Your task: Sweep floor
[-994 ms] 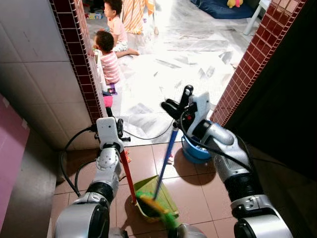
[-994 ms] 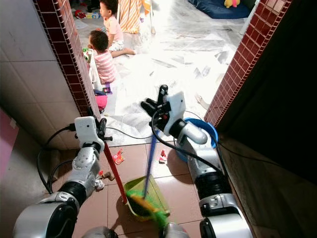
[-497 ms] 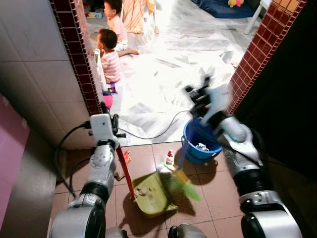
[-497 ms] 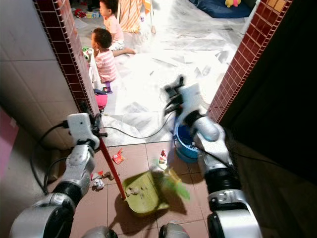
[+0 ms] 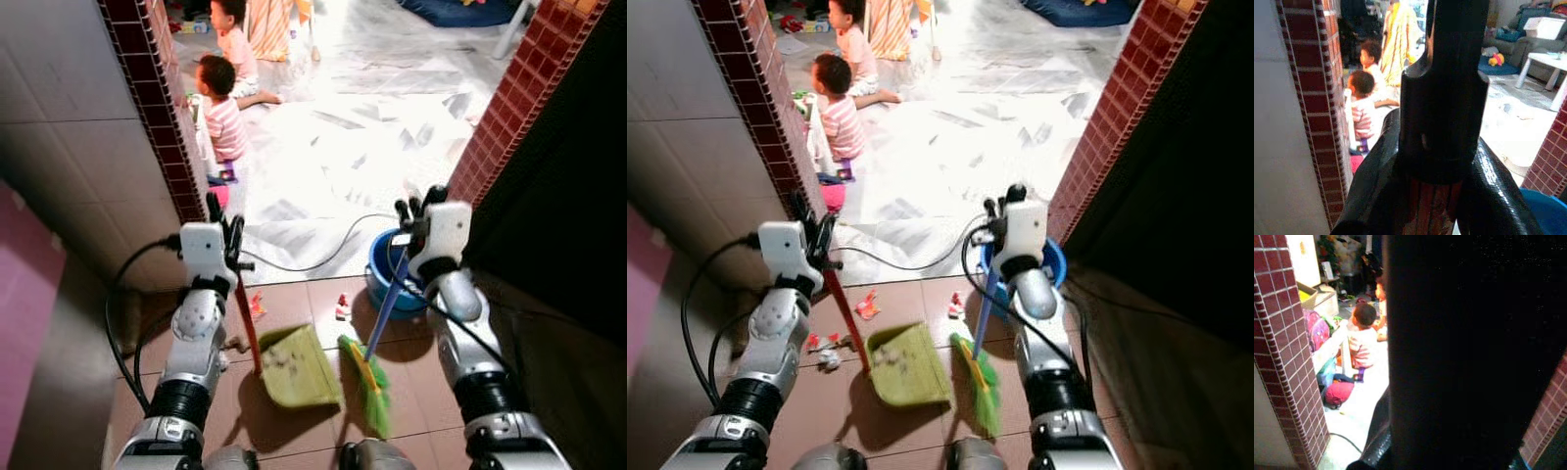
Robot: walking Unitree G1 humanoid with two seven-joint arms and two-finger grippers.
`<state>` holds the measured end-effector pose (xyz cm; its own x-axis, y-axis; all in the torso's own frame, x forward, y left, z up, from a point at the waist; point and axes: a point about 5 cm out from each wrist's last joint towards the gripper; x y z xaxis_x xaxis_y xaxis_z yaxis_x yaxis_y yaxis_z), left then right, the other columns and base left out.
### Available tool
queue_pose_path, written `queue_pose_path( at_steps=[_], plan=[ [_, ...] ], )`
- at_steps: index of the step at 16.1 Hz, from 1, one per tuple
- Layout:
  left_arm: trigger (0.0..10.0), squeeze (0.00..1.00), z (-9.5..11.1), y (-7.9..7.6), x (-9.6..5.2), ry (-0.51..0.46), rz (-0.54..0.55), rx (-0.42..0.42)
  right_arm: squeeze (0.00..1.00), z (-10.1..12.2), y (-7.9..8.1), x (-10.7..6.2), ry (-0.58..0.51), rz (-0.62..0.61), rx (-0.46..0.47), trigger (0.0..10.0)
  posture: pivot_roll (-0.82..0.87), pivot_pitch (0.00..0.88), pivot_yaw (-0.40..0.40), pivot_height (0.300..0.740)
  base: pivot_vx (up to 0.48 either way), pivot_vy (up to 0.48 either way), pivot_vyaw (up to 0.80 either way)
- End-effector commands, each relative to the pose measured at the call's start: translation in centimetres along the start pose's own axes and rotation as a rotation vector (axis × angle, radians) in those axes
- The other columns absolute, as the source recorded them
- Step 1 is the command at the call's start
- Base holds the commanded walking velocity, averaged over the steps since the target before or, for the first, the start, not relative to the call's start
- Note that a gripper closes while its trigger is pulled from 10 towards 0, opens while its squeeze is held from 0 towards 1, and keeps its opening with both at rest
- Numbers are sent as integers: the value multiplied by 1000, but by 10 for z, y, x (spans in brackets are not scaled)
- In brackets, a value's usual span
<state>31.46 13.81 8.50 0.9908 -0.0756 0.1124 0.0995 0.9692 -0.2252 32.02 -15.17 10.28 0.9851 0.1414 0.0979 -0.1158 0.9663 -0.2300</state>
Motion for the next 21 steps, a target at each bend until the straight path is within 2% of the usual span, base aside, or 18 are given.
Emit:
queue_pose_path(
  at_steps=[1,4,7,10,13,16,18,21],
  plan=[
    [10000,0,14,-8,4,-47,-58,18,0,-2,-6,-4,11,-54,14,10000,-77,0,50,740,0,0,0],
    [10000,0,20,-24,9,-45,-158,41,0,-8,-15,-13,24,-138,15,10000,-137,0,127,740,0,0,-800],
    [10000,0,24,-39,12,-20,-265,41,0,-10,-33,-29,30,-233,-17,10000,-186,0,171,740,0,0,-800],
    [10000,0,27,-38,13,-13,-267,38,0,-14,-38,-35,56,-267,-28,10000,-199,0,165,740,0,0,-800],
    [10000,0,33,-36,14,-33,-258,51,0,-2,-28,-38,37,-230,-66,10000,-229,18,125,740,0,0,-533],
    [10000,0,52,-24,14,-99,-164,43,0,2,-7,-37,32,-104,-54,10000,-177,27,60,740,0,0,0],
    [10000,0,57,-15,10,-121,-117,45,0,4,3,-33,22,-38,-55,10000,-170,17,50,740,0,0,0],
    [10000,0,63,-12,9,-153,-56,41,0,1,-8,-23,39,-60,-39,10000,-129,2,56,740,0,0,0]
  ],
)
Point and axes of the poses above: a point about 5 cm out from each wrist's last joint towards the gripper, its own x axis pointing out of the wrist towards the gripper, its own z axis along the axis of the wrist's last joint, y = z × x, and after that the axes turned 11 degrees about -x, right-handed
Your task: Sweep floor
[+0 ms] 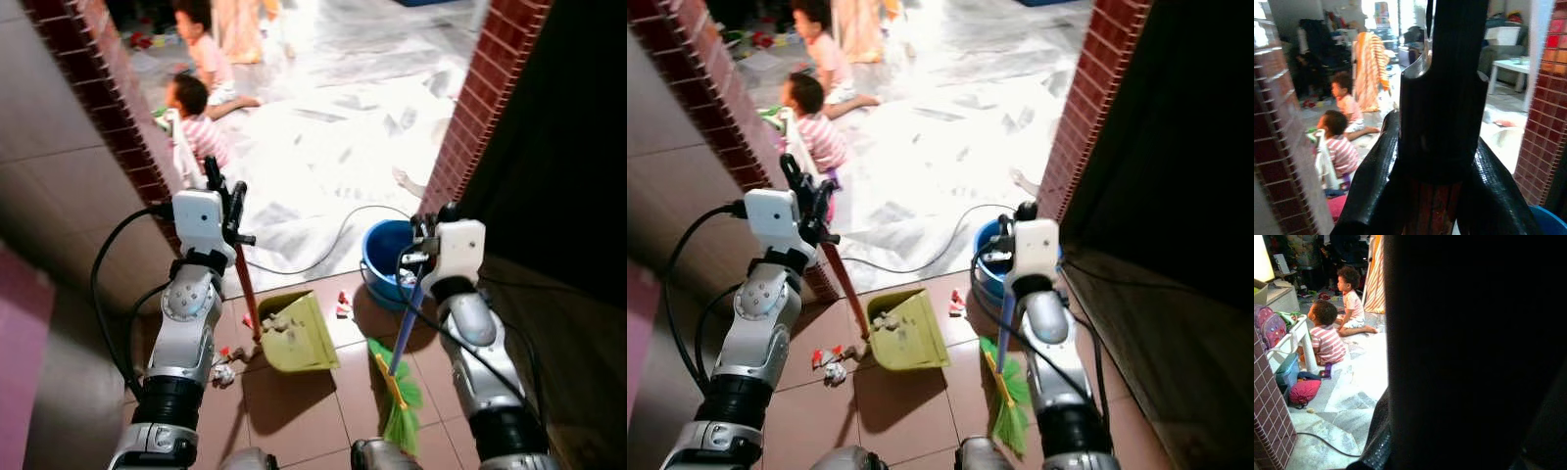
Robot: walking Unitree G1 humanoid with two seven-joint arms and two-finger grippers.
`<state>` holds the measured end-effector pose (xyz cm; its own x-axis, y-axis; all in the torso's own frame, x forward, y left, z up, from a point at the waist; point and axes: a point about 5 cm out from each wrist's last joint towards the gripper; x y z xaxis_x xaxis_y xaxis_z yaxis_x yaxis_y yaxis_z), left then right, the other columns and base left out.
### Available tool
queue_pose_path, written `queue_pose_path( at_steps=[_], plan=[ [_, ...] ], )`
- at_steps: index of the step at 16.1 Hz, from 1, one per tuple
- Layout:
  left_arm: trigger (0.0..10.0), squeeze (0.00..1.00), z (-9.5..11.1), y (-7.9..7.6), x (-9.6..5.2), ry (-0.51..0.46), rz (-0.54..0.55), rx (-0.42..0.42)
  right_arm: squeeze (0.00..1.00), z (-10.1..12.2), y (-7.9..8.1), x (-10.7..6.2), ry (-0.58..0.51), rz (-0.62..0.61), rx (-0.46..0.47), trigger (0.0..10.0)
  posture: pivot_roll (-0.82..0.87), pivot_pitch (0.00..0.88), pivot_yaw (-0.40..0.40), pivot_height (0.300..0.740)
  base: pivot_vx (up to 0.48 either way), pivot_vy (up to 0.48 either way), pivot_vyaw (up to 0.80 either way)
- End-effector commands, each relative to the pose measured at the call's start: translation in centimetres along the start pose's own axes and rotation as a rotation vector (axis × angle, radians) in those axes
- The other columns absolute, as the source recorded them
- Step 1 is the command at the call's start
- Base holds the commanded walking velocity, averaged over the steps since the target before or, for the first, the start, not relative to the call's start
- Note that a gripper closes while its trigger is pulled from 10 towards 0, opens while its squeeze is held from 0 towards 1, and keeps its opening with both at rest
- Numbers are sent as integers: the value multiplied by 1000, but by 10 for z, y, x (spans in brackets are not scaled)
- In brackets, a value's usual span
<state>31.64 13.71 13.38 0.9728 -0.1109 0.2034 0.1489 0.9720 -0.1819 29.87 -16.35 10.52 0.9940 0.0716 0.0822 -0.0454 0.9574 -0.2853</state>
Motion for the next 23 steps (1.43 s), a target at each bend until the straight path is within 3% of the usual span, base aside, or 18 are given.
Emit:
queue_pose_path(
  at_steps=[1,6,9,12,19,23],
  plan=[
    [10000,0,18,-3,4,-71,1,12,0,-6,-1,2,24,-10,34,10000,-113,0,56,740,0,0,0],
    [10000,0,30,-5,10,-100,-16,5,0,-5,12,8,17,48,53,10000,-82,1,19,740,0,0,0],
    [10000,0,62,-10,27,-202,-13,-27,0,0,16,13,-5,87,38,10000,-101,8,9,740,0,0,-219],
    [10000,0,81,-12,34,-260,-5,-44,0,-2,9,7,4,62,-4,10000,-114,19,3,740,0,0,-606],
    [10000,0,98,-20,39,-306,17,-89,0,-7,4,6,39,38,-8,10000,-123,32,7,740,0,0,-754],
    [10000,0,92,-14,30,-288,48,-78,0,-8,4,5,45,38,-11,10000,-118,32,6,740,0,0,-487]
  ],
)
Point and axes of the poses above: a point about 5 cm out from each wrist's last joint towards the gripper, its own x axis pointing out of the wrist towards the gripper, its own z axis along the axis of the wrist's last joint, y = z × x, and after that the axes turned 11 degrees about -x, right-handed
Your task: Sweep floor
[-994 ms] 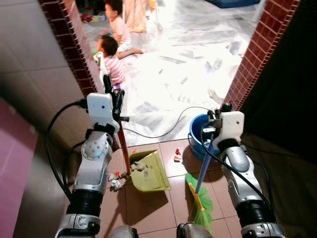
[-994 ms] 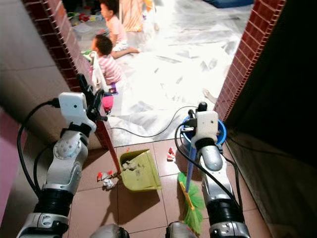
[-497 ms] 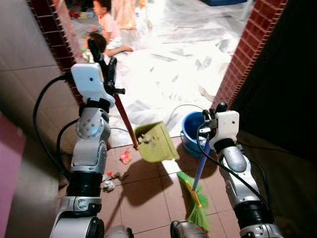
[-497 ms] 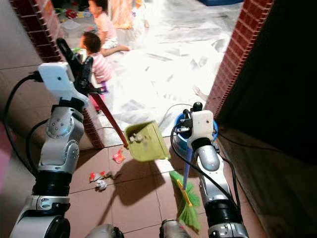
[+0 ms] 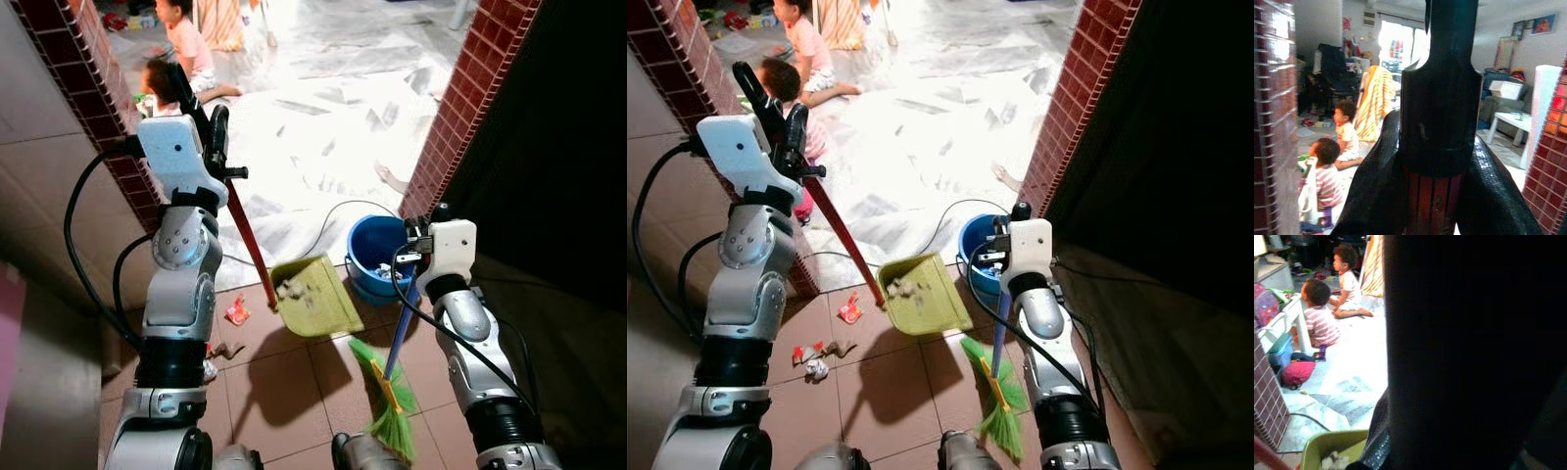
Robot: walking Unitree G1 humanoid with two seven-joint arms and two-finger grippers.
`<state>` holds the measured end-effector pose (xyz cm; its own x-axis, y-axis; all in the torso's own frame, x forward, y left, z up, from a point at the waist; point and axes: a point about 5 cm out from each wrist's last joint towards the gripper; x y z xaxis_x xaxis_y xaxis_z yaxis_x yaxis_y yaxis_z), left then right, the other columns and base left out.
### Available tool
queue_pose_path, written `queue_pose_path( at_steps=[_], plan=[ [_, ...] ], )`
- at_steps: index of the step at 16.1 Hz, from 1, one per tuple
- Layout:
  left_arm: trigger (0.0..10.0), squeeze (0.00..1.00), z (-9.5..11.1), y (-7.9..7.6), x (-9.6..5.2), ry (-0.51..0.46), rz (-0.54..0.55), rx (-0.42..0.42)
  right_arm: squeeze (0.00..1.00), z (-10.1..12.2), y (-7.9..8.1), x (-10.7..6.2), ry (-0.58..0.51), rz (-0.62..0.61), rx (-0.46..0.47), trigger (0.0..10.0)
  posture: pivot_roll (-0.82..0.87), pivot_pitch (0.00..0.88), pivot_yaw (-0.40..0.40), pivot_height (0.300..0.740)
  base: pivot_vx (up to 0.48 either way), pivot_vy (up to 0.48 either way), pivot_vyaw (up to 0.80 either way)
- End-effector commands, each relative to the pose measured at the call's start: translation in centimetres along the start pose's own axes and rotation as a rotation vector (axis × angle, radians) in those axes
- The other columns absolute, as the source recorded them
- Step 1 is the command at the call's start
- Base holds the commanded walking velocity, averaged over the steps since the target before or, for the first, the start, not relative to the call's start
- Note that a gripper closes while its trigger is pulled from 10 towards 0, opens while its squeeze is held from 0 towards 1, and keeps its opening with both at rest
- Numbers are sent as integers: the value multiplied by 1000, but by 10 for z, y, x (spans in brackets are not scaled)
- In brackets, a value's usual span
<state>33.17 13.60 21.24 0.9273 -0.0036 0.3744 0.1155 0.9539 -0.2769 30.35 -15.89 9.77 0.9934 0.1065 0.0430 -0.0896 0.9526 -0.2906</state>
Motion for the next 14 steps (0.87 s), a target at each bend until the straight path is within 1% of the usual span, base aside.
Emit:
queue_pose_path(
  at_steps=[1,9,14],
  plan=[
    [10000,0,19,-4,0,-81,-10,0,0,-3,-3,0,22,-4,-11,10000,-115,33,5,740,0,-244,0],
    [10000,0,20,-10,0,-76,-14,-11,0,-6,-5,1,41,7,-22,10000,-123,37,-4,740,0,-303,0],
    [10000,0,21,-11,-1,-78,-12,-16,0,-9,-5,2,54,30,-26,10000,-122,37,-9,740,0,-369,0]
  ],
)
Point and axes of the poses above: a point about 5 cm out from each wrist's last joint towards the gripper, its own x axis pointing out of the wrist towards the gripper, its own z axis along the axis of the wrist's last joint, y = z × x, and after that the axes turned 11 degrees about -x, right-handed
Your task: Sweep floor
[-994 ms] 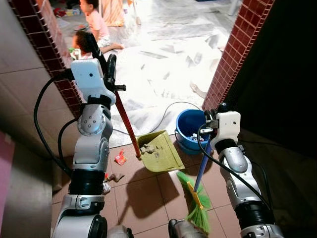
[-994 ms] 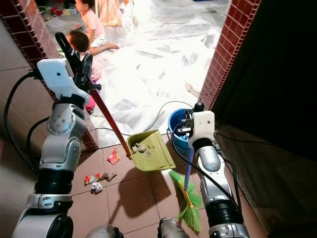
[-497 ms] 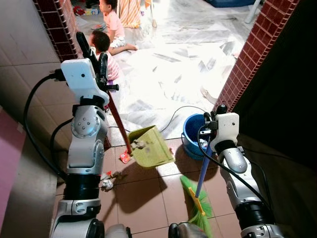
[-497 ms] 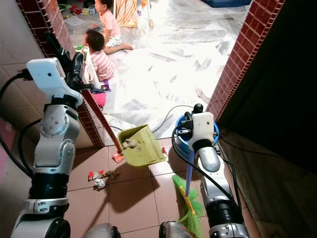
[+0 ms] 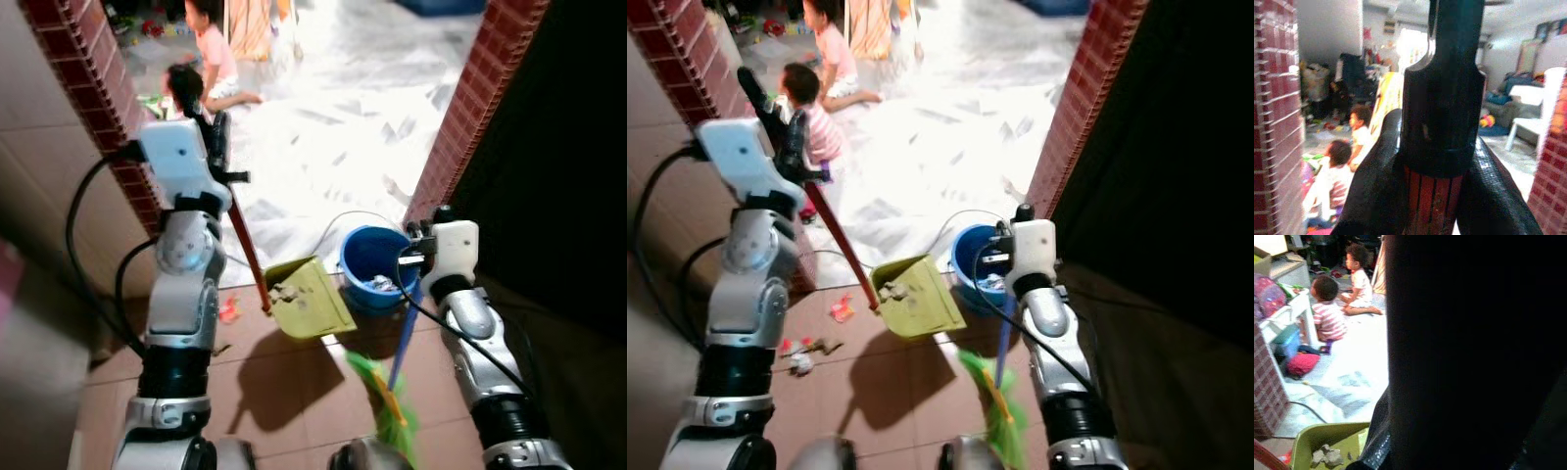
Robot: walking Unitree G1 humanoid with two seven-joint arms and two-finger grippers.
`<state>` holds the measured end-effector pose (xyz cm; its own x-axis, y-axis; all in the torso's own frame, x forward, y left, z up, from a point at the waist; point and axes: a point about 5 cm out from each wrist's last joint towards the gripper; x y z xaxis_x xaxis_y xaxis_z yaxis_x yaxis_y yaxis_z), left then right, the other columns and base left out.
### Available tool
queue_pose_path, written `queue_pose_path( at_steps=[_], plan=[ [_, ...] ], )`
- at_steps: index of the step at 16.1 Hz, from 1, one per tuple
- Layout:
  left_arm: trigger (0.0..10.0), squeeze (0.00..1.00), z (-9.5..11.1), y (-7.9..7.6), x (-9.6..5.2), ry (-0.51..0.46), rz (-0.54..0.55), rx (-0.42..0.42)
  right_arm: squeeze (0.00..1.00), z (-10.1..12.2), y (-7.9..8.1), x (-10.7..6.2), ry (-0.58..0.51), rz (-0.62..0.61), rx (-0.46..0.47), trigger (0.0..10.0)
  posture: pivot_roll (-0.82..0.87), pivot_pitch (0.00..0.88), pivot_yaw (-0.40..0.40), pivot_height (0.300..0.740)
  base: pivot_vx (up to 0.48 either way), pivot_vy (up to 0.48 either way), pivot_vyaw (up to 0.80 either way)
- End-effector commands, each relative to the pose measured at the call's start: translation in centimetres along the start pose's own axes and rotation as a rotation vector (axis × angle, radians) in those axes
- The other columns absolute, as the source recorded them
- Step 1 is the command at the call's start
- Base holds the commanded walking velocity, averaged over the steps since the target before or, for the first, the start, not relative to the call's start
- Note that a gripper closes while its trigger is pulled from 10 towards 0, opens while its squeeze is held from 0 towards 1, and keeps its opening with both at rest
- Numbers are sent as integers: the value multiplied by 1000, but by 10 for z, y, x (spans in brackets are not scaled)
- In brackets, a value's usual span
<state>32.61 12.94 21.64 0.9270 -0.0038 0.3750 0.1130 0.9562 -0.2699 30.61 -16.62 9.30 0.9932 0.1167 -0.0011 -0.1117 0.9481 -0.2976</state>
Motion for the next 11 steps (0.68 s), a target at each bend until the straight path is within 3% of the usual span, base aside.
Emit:
queue_pose_path(
  at_steps=[1,4,11],
  plan=[
    [10000,0,18,-2,3,-78,-11,-25,0,-2,1,0,18,9,-18,10000,-122,37,-9,740,0,-349,0],
    [10000,0,23,4,5,-118,55,16,0,-2,1,1,18,16,-14,10000,-121,39,-7,740,0,-96,0],
    [10000,0,59,13,23,-247,117,15,0,-2,0,3,14,13,-12,10000,-129,41,-5,740,0,0,0]
  ],
)
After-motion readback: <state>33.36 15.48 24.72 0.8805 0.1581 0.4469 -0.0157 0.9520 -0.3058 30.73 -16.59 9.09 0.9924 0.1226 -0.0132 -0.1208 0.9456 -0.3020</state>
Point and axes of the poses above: a point about 5 cm out from each wrist's last joint towards the gripper, its own x axis pointing out of the wrist towards the gripper, its own z axis along the axis of the wrist's last joint, y = z × x, and after that the axes turned 11 degrees about -x, right-handed
